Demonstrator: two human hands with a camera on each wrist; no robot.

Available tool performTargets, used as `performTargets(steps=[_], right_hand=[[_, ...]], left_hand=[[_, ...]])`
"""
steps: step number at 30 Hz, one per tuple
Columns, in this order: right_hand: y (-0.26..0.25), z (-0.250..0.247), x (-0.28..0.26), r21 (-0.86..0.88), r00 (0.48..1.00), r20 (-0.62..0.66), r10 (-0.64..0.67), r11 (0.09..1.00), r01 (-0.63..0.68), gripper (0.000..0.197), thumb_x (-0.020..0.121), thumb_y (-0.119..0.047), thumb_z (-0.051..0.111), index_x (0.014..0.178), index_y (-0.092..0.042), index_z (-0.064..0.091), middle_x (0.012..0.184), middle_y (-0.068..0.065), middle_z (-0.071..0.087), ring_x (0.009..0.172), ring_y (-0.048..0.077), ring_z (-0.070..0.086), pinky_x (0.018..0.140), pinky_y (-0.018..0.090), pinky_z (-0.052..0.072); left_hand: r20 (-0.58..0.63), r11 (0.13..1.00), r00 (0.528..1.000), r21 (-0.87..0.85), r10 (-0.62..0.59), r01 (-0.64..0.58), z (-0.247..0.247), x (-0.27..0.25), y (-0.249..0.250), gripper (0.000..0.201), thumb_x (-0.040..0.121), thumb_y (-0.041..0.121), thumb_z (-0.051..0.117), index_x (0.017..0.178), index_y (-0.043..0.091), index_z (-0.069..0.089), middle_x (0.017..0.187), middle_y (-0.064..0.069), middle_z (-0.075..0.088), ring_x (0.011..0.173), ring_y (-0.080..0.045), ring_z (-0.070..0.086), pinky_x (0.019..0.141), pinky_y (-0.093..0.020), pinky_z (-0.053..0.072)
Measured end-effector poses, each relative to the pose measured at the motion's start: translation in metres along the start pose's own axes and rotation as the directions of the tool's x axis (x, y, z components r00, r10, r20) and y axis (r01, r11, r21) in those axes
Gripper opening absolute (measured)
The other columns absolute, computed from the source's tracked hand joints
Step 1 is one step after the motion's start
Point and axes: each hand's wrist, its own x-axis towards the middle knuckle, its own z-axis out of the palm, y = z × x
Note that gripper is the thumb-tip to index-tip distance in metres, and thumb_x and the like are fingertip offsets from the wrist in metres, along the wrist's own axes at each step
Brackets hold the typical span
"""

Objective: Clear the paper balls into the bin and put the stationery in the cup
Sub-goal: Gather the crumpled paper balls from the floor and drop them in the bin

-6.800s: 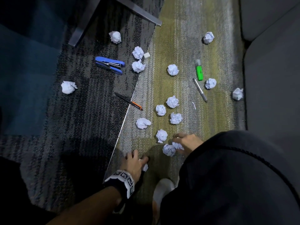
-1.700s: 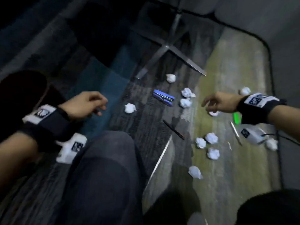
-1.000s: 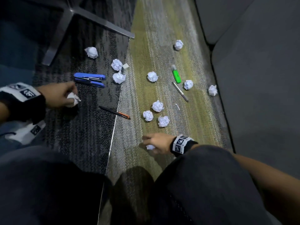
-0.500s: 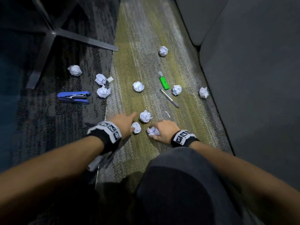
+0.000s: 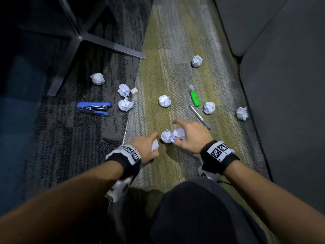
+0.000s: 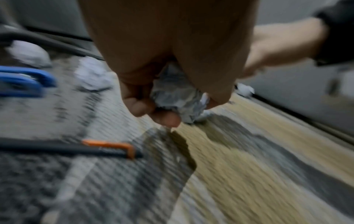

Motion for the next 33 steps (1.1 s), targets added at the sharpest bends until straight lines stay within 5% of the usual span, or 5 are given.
performTargets(steps=[6,15,20,24,33], right_hand=[[-0.026,0.026,0.027,-0.21,0.941,0.333,-0.064,0.968,0.14,0.051,0.082,-0.039,0.056,0.131,-0.026,0.046,0.118,0.01,0.054,0.094,0.035,0.065,0.075,0.044,0.056],[-0.011,0.048,0.03,-0.059,0.935,0.339,0.104,0.994,-0.089,0.043,0.09,-0.025,0.056,0.129,-0.021,0.039,0.13,0.016,0.036,0.092,0.043,0.064,0.079,0.047,0.051],[0.012,0.029,0.038,0.218,0.988,0.031,0.15,0.964,-0.153,0.035,0.085,-0.028,0.058,0.116,-0.013,0.053,0.106,0.015,0.06,0.095,0.037,0.061,0.079,0.04,0.049],[0.044,0.006,0.052,0.401,0.927,-0.18,0.33,0.885,-0.237,0.029,0.071,-0.023,0.062,0.098,-0.013,0.063,0.093,0.013,0.067,0.088,0.032,0.062,0.077,0.033,0.045],[0.114,-0.026,0.063,0.168,0.793,-0.154,0.589,0.807,-0.566,0.037,0.078,-0.04,0.061,0.108,-0.019,0.063,0.113,0.015,0.055,0.1,0.04,0.06,0.087,0.041,0.049]], left_hand=[[-0.156,0.975,0.963,-0.042,-0.22,0.217,-0.066,0.007,-0.058,0.039,0.079,0.046,0.052,0.107,0.019,0.058,0.105,-0.016,0.067,0.1,-0.035,0.063,0.084,-0.038,0.05],[-0.075,0.959,0.96,0.07,-0.27,0.275,-0.13,-0.001,-0.084,0.053,0.076,0.054,0.063,0.117,0.021,0.055,0.115,-0.019,0.062,0.11,-0.037,0.058,0.092,-0.037,0.047],[0.053,0.993,0.991,0.017,-0.12,0.119,-0.058,0.01,-0.029,0.076,0.07,0.06,0.065,0.132,0.027,0.036,0.128,-0.018,0.042,0.109,-0.042,0.056,0.096,-0.046,0.047],[0.087,0.993,0.99,0.05,-0.114,0.11,-0.014,0.029,0.006,0.07,0.078,0.057,0.06,0.133,0.025,0.029,0.139,-0.017,0.027,0.11,-0.042,0.055,0.091,-0.049,0.047],[0.217,0.989,0.975,0.146,-0.046,0.014,0.031,0.012,0.047,0.064,0.078,0.041,0.064,0.127,0.022,0.026,0.137,-0.012,0.028,0.116,-0.041,0.049,0.078,-0.045,0.049]])
